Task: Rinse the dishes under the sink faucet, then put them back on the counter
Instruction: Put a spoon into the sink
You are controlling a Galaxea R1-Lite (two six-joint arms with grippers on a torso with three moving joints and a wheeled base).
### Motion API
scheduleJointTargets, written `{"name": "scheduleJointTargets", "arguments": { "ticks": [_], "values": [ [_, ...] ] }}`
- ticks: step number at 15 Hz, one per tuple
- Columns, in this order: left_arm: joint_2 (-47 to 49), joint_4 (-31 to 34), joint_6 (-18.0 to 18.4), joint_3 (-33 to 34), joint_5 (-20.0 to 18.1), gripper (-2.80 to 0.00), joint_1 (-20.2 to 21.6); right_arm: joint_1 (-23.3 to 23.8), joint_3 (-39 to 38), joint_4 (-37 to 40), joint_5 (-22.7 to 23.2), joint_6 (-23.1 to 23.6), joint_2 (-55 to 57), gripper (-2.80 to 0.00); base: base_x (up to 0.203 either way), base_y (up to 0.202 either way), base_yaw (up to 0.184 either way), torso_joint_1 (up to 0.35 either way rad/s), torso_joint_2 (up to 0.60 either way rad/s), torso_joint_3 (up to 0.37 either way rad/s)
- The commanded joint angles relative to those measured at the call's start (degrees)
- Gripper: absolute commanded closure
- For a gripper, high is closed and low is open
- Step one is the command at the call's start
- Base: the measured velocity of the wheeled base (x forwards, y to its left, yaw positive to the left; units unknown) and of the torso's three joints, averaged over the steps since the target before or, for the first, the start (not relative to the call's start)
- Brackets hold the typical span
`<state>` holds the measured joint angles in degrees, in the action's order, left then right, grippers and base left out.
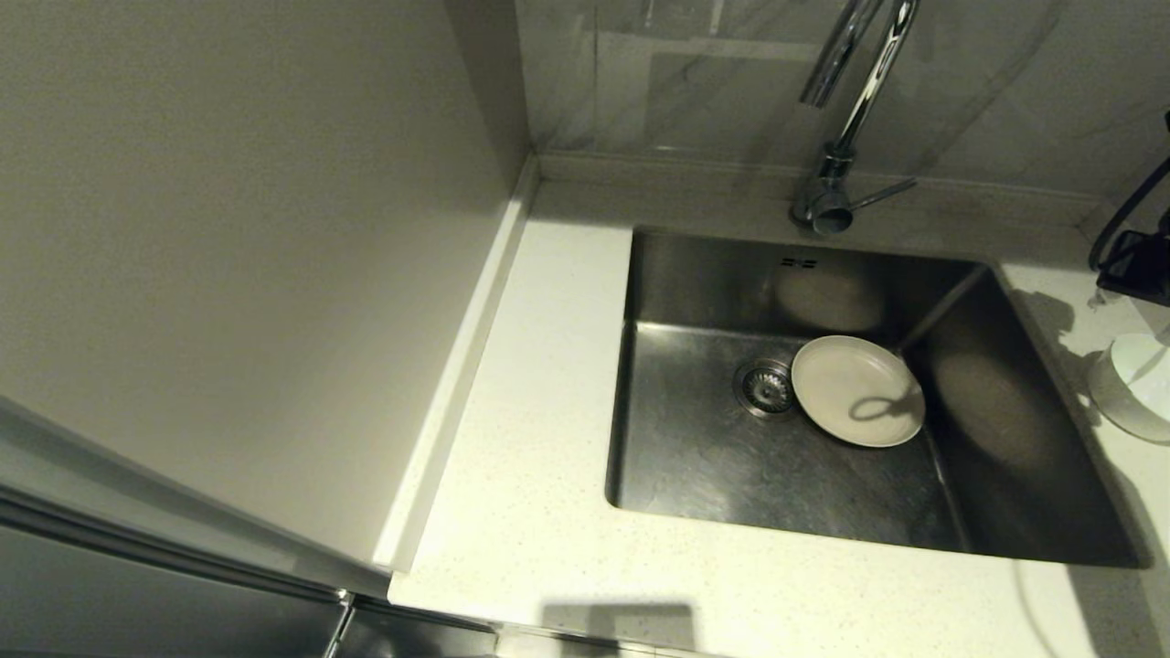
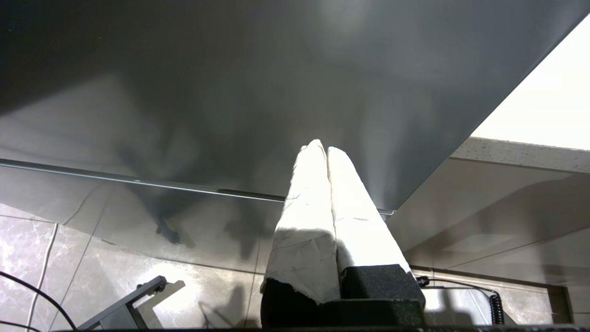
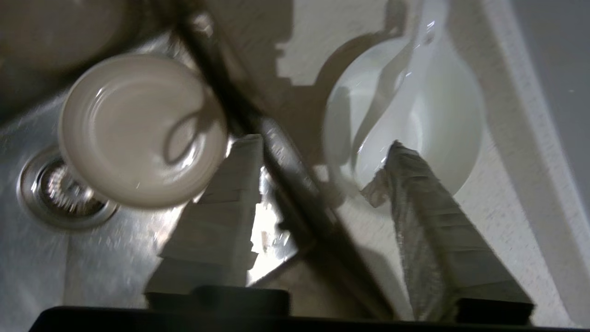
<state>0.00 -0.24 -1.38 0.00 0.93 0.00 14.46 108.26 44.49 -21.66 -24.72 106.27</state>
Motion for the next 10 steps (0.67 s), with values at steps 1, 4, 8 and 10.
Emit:
{"name": "scheduleJointTargets", "arguments": {
  "ticks": [1, 4, 8, 10],
  "values": [
    [-0.18, -0.02, -0.03, 0.0, 0.04, 0.0, 0.0, 3.3, 0.02, -1.38, -0.14, 0.49, 2.0, -2.8, 0.0, 0.0, 0.0, 0.0, 0.0, 0.0],
    [-0.18, -0.02, -0.03, 0.0, 0.04, 0.0, 0.0, 7.38, -0.56, -3.86, -0.05, 1.15, 3.89, -2.8, 0.0, 0.0, 0.0, 0.0, 0.0, 0.0],
    [-0.18, -0.02, -0.03, 0.0, 0.04, 0.0, 0.0, 8.94, -1.57, -4.0, 0.3, 0.74, 5.08, -2.8, 0.0, 0.0, 0.0, 0.0, 0.0, 0.0],
    [-0.18, -0.02, -0.03, 0.0, 0.04, 0.0, 0.0, 9.0, -3.03, -5.57, 0.31, 0.73, 5.08, -2.8, 0.0, 0.0, 0.0, 0.0, 0.0, 0.0]
  ]
}}
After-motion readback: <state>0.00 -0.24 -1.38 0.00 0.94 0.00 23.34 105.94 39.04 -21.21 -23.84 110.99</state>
